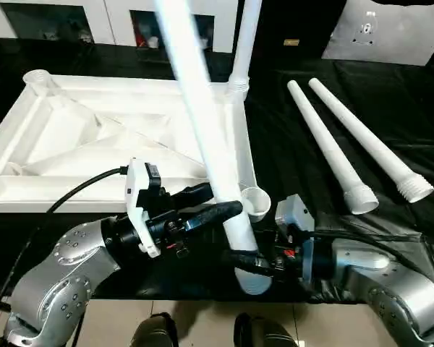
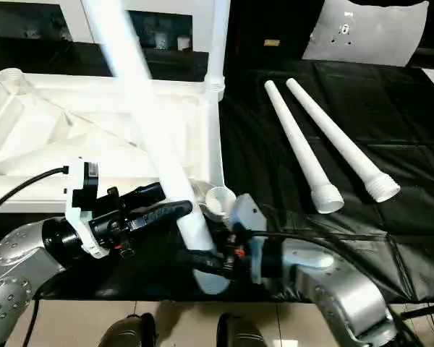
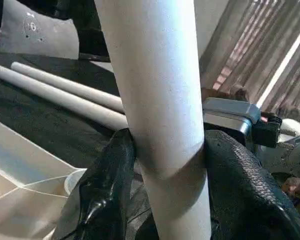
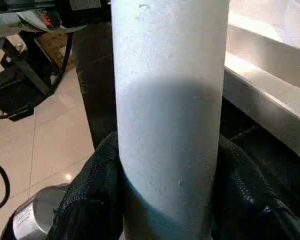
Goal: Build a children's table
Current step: Pick table leg
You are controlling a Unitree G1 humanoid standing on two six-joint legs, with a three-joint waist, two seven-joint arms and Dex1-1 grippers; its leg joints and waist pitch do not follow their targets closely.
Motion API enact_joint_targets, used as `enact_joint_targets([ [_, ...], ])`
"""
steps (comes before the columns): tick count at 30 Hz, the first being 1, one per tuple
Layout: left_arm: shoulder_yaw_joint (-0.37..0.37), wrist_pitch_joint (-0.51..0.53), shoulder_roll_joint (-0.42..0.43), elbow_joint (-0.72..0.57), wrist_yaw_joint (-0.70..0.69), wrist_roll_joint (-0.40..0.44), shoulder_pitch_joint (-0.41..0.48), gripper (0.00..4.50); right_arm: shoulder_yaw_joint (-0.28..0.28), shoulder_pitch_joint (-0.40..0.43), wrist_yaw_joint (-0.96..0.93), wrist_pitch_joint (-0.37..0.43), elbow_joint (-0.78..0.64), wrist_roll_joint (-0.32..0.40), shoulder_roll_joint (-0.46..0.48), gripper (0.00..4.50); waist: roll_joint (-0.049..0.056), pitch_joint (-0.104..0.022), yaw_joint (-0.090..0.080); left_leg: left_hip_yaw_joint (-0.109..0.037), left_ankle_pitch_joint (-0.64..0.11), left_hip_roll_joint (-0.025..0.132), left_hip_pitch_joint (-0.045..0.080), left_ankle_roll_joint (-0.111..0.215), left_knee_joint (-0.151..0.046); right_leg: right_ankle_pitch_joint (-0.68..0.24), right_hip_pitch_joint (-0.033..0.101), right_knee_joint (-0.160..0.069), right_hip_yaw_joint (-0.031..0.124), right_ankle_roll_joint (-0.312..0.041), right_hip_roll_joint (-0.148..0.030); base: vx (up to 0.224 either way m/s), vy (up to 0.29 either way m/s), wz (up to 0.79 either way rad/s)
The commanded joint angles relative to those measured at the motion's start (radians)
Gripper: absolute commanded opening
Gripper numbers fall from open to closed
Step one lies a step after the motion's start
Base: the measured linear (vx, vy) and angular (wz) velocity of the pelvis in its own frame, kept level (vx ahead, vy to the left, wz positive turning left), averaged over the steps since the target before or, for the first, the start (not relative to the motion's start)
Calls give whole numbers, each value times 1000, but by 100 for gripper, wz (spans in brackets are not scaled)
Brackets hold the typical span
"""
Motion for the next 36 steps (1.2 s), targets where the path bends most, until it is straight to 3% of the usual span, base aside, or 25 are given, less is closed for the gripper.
enact_joint_targets([
  [1, -23, 39, 16, 31, -29, 16, 39, 282, -99, -18, -14, -40, -7, 50, 14, 188, 9, -61, 0, -29, -320, 50, 30, -11, -78, -423, 38, -93, 51, -117, -68, 0, 0, 0],
  [9, -18, 55, 70, 39, -78, -15, 69, 282, -165, -43, -34, -20, 9, 144, 75, 188, 11, -65, 0, -29, -313, 50, 31, -9, -79, -394, 39, -87, 50, -132, -66, 0, 0, 0],
  [16, 29, 79, 42, 37, -72, -109, 60, 282, -171, -38, -20, -11, 1, 184, 87, 188, 10, -70, 3, -26, -295, 50, 31, -9, -77, -365, 41, -83, 50, -147, -66, 0, 0, 0],
  [24, -22, 74, 50, 46, -38, -57, 47, 282, -154, -43, -49, -35, 16, 139, 83, 188, 10, -71, 4, -26, -283, 50, 30, -12, -76, -368, 44, -83, 51, -136, -68, 0, 0, 0],
  [25, -69, 58, 62, 58, -31, 7, 50, 282, -116, -28, -49, -60, 17, 84, 65, 188, 15, -70, 5, -27, -283, 50, 30, -13, -77, -367, 43, -82, 50, -137, -67, 0, 0, 0],
  [27, -83, 41, 45, 75, -14, 26, 55, 282, -88, -8, -47, -79, 15, 52, 52, 188, 12, -69, 5, -25, -297, 51, 32, -17, -77, -372, 42, -85, 53, -126, -67, 0, 0, 0],
  [31, -91, 59, 22, 64, -64, -47, 70, 282, -83, 14, -42, -71, 3, 60, 43, 188, 8, -68, 3, -26, -294, 50, 29, -8, -75, -385, 43, -86, 52, -131, -69, 0, 0, 0],
  [32, -95, 76, 23, 56, -97, -81, 74, 282, -94, 19, -35, -63, -2, 74, 37, 188, 0, -68, 1, -25, -290, 49, 27, -5, -75, -390, 45, -86, 51, -129, -68, 0, 0, 0],
  [36, -102, 83, 28, 64, -140, -100, 63, 282, -117, 16, -22, -53, -3, 93, 28, 188, 4, -64, 1, -25, -301, 48, 31, 0, -74, -437, 40, -92, 51, -116, -68, 0, 0, 0],
])
